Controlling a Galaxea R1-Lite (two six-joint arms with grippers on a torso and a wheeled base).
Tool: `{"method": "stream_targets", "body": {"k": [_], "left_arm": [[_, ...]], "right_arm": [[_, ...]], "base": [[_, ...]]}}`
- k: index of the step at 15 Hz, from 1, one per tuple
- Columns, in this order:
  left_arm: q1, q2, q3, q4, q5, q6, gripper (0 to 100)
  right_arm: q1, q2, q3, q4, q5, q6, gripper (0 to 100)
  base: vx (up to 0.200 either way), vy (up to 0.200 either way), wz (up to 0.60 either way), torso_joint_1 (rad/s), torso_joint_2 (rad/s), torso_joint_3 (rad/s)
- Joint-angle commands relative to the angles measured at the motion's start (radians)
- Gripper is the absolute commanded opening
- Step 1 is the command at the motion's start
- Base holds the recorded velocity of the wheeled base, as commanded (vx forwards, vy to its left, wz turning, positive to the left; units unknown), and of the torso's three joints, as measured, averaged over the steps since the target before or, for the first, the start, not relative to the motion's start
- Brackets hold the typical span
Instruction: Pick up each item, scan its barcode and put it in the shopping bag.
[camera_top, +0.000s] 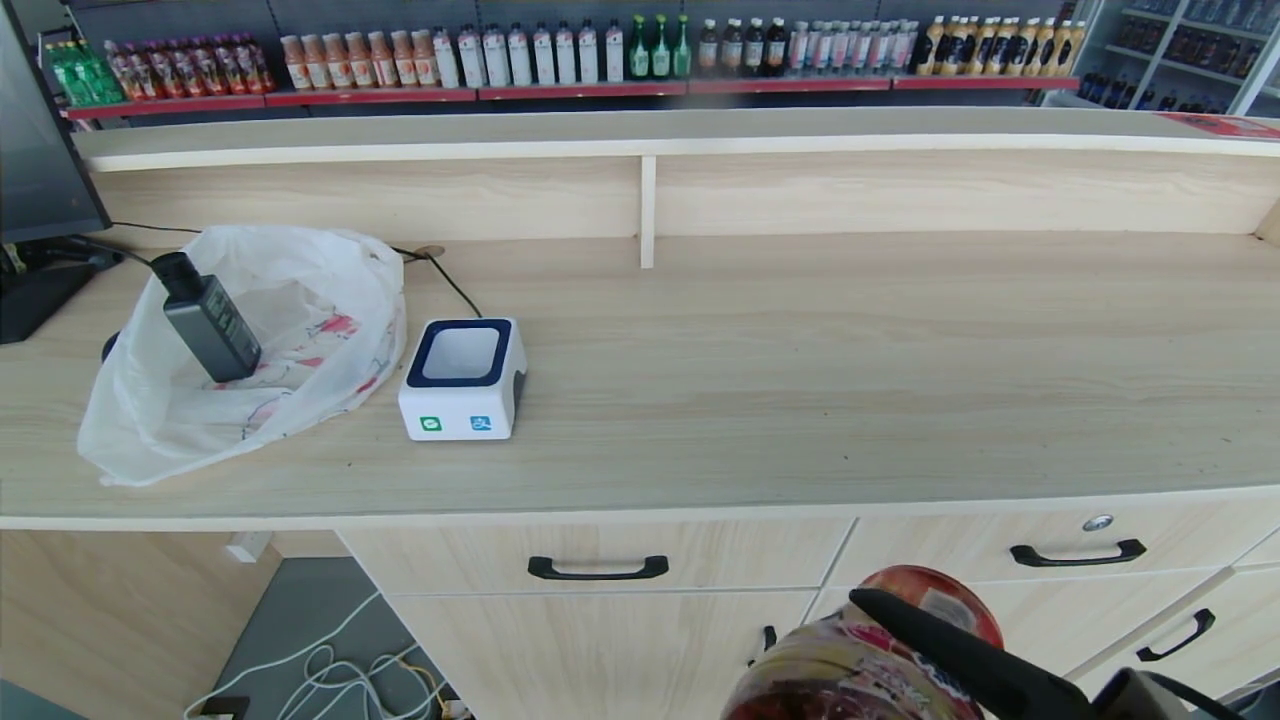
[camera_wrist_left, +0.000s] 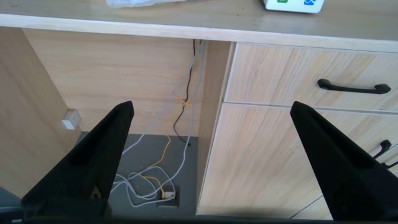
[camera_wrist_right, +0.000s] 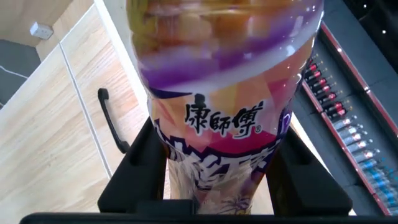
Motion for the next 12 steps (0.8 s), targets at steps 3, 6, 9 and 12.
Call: {"method": "stream_targets", "body": {"k": [3, 6, 9, 12], "left_arm": [[0.000, 0.000, 0.000, 0.000, 0.000, 0.000, 100], [0.000, 0.000, 0.000, 0.000, 0.000, 0.000, 100], [0.000, 0.000, 0.000, 0.000, -0.002, 0.000, 100], [0.000, 0.000, 0.000, 0.000, -0.002, 0.000, 100]], "right_arm": [[-0.061, 0.067, -0.067, -0.001, -0.002, 0.041, 0], [-0.079, 0.063, -0.143, -0.001, -0.002, 0.104, 0], [-0.093, 0.064, -0.219, -0.001, -0.005, 0.233, 0], [-0.191, 0.066, -0.314, -0.001, -0.003, 0.416, 0]], "base": [[0.000, 0.000, 0.00, 0.000, 0.00, 0.000], [0.000, 0.000, 0.00, 0.000, 0.00, 0.000], [0.000, 0.000, 0.00, 0.000, 0.00, 0.000], [0.000, 0.000, 0.00, 0.000, 0.00, 0.000]]}}
